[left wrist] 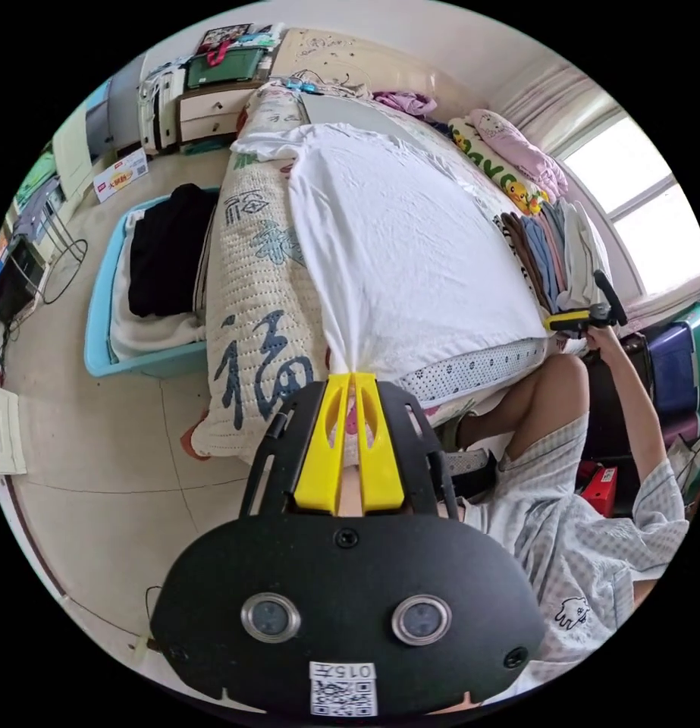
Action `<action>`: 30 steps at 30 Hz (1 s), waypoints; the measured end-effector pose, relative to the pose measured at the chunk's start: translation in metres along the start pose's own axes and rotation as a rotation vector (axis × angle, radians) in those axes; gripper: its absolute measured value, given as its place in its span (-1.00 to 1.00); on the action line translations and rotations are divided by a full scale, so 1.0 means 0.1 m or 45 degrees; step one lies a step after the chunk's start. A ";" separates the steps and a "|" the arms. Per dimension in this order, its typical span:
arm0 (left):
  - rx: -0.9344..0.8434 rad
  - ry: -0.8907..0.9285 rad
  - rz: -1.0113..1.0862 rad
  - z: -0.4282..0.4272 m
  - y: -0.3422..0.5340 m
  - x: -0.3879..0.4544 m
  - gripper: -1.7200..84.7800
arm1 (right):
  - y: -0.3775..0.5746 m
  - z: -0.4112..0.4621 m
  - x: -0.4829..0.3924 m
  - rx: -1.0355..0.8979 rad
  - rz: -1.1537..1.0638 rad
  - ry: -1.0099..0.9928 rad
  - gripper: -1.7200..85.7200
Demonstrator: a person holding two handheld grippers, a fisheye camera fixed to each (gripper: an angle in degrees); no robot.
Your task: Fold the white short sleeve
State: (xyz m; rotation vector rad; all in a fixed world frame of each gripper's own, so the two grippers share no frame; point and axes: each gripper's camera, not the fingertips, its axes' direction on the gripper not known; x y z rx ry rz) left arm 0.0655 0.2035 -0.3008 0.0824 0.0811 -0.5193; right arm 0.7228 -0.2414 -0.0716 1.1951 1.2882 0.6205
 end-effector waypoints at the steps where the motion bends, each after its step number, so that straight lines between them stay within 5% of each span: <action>1: -0.004 -0.041 0.027 0.05 -0.01 0.07 -0.97 | -0.04 0.00 0.00 -0.021 0.012 -0.003 -0.92; 9: 0.017 -0.356 0.228 0.43 -0.03 0.53 -0.96 | -0.29 -0.01 -0.19 -0.129 -0.003 0.004 -0.94; 21: 0.040 -0.178 0.071 0.87 -0.23 0.31 -0.95 | -0.28 -0.21 -0.12 -0.217 -0.226 -0.192 -0.94; 27: 0.010 -0.135 0.069 1.07 -0.37 0.23 -0.93 | 0.13 -0.81 -0.03 0.085 -0.323 -0.130 -0.95; 30: -0.121 -0.115 0.055 1.13 -0.50 0.13 -0.92 | 0.40 -1.23 0.05 0.560 -0.213 -0.030 -0.94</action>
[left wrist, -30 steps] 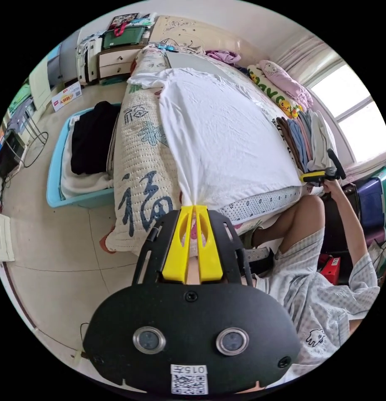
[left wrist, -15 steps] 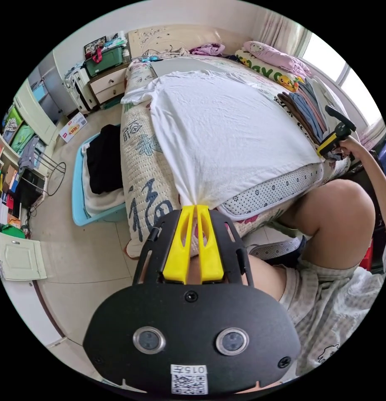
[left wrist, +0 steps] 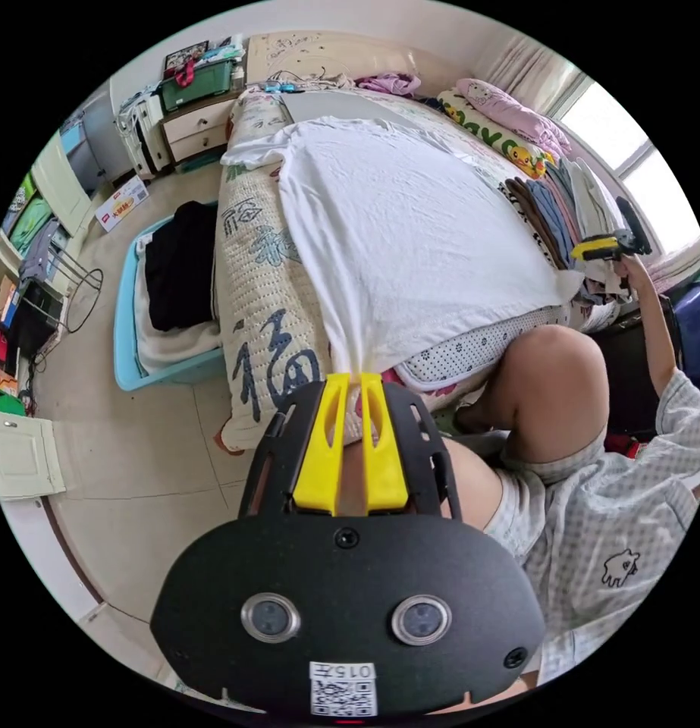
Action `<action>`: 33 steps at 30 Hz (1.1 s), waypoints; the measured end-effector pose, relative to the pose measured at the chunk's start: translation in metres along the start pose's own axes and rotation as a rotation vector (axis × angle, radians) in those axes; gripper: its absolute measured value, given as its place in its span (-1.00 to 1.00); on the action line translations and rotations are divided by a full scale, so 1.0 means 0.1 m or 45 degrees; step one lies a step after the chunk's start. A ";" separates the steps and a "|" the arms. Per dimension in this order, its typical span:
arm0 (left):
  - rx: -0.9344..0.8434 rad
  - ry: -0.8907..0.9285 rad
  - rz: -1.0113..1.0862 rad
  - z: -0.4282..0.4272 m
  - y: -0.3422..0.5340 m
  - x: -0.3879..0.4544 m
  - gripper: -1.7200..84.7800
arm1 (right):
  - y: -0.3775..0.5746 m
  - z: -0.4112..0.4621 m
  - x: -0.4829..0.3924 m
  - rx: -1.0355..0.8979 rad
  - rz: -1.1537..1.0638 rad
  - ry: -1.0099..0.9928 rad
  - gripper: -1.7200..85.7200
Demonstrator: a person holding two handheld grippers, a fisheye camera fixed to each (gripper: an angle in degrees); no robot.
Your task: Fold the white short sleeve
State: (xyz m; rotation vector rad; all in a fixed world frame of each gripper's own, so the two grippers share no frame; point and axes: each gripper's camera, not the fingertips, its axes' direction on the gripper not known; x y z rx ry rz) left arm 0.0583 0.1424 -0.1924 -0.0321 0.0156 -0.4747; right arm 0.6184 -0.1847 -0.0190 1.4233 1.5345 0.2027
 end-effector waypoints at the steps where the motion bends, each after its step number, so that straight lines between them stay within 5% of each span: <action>1: -0.019 0.031 -0.058 -0.03 -0.08 -0.10 -0.92 | 0.00 -0.05 0.03 0.082 0.053 0.039 -0.94; 6: 0.208 0.031 -0.199 -0.50 -0.69 -0.14 -0.89 | -0.17 -0.10 0.40 0.631 0.436 0.067 -0.88; 11: 0.353 0.058 -0.012 -0.60 -1.83 0.48 -0.88 | -0.56 0.13 0.84 0.574 0.609 -0.128 -0.82; 19: -0.275 0.490 0.934 1.27 -2.81 2.95 -0.80 | 0.06 -0.35 0.24 0.502 0.069 -0.459 -0.76; 22: -0.394 0.403 0.992 1.77 -2.84 3.29 -0.77 | 0.49 -0.53 -0.07 0.417 -0.101 -0.517 -0.72; 33: -0.396 0.469 1.177 2.26 -2.56 3.79 -0.80 | 1.23 -1.26 -0.10 0.491 0.150 -0.403 -0.78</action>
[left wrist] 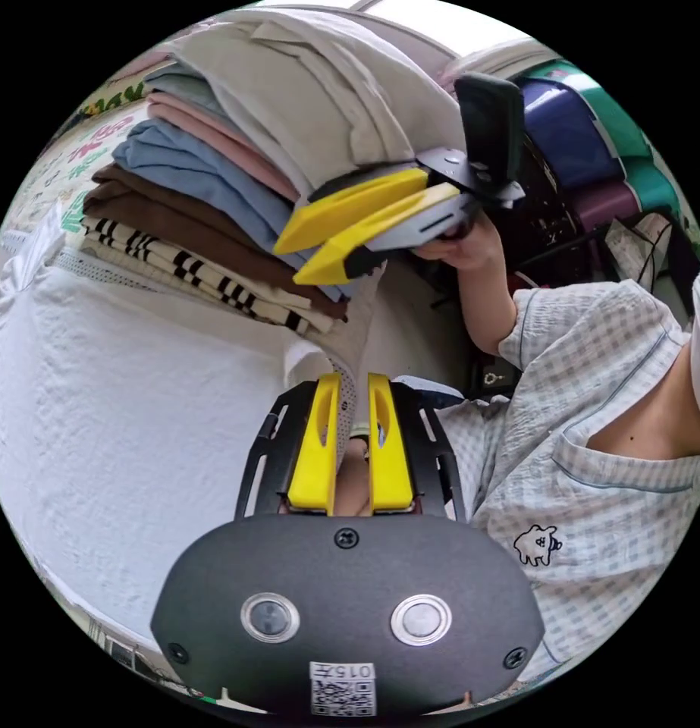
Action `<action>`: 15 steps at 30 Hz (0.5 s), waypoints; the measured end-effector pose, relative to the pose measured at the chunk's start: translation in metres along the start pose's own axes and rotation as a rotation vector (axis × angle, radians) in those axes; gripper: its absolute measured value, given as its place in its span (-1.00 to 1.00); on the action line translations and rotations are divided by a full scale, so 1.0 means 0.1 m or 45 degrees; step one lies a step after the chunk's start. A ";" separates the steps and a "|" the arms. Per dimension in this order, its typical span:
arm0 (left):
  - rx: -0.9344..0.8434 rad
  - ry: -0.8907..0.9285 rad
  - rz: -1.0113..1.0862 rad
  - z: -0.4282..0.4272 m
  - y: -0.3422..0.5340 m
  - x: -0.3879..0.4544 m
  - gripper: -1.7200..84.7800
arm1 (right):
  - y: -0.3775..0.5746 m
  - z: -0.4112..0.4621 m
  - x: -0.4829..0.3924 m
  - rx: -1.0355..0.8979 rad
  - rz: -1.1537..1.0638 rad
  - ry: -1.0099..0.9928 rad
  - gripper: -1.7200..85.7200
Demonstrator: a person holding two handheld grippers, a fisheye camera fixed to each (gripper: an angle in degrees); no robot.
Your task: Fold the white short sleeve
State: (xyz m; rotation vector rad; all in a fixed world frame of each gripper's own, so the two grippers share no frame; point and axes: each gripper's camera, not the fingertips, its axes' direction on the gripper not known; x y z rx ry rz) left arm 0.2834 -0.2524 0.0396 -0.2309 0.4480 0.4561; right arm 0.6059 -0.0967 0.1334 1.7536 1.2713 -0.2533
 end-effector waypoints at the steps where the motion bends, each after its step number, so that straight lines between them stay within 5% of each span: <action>1: 0.000 0.011 0.008 0.02 0.03 0.04 -0.80 | -0.05 -0.08 -0.03 0.035 0.005 0.020 -0.78; 5: 0.116 0.068 -0.039 -0.15 0.21 -0.02 -0.81 | -0.38 -0.19 -0.09 0.127 0.025 0.004 -0.83; 10: 0.317 -0.176 -0.249 -0.64 0.44 -0.58 -0.81 | -1.16 0.01 0.09 0.324 0.155 0.119 -0.79; 15: 0.460 -0.384 -0.455 -1.15 0.39 -1.30 -0.80 | -2.22 0.70 0.90 0.271 0.502 0.181 -0.75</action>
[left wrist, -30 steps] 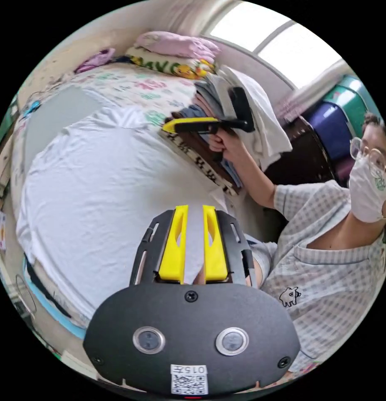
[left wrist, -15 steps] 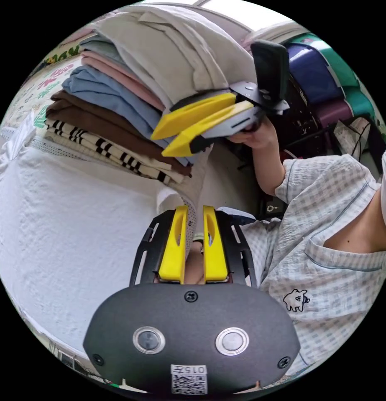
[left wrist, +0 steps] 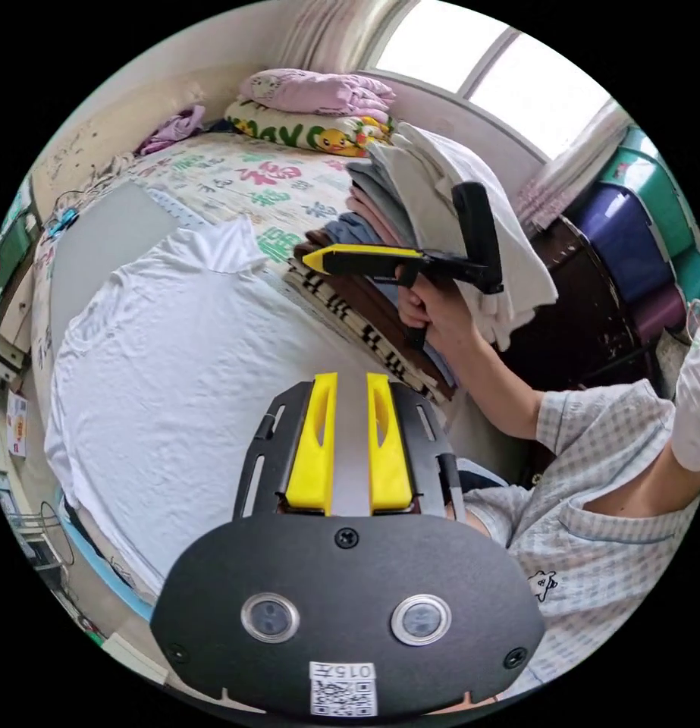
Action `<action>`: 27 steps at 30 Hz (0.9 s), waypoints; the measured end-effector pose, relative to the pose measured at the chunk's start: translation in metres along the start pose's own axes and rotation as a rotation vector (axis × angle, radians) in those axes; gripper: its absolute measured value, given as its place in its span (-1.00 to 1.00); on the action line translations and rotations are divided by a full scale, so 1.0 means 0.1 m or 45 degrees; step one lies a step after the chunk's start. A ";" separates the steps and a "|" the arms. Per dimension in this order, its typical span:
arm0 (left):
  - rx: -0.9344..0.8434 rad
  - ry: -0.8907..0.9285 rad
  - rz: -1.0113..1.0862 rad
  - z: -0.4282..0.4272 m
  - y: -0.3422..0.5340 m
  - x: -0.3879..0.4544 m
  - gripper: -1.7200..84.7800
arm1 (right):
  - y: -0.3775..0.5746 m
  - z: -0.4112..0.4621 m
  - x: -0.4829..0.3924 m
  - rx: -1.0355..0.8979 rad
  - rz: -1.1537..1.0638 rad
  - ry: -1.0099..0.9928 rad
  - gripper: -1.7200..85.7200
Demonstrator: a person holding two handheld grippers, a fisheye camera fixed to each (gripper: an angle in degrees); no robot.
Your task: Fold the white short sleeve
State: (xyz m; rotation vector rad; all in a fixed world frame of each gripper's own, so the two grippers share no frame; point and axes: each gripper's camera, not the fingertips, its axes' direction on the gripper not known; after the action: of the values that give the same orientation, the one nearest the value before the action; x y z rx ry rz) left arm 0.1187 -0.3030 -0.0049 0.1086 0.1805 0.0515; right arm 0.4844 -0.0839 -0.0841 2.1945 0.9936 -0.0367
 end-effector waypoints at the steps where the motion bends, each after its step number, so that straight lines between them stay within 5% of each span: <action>1: 0.011 -0.041 -0.005 -0.01 -0.16 -0.15 -0.80 | -0.10 0.10 0.04 -0.014 0.037 0.012 -0.75; 7: 0.066 -0.010 -0.102 0.21 -1.12 -0.94 -0.79 | -0.73 0.69 0.21 -0.154 0.088 0.239 -0.69; 22: -0.009 -0.055 -0.347 2.01 -2.96 -1.78 -0.74 | -1.11 0.69 0.29 -0.028 0.135 0.127 -0.92; 27: -0.014 -0.243 -0.451 2.15 -3.01 -1.87 -0.89 | -1.18 0.64 0.26 -0.018 0.135 0.109 -0.95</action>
State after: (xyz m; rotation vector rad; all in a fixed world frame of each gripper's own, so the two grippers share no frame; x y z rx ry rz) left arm -0.0140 -0.6353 0.2043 0.0691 0.0066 -0.3102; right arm 0.4406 -0.0544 -0.2098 2.2478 0.9195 0.1134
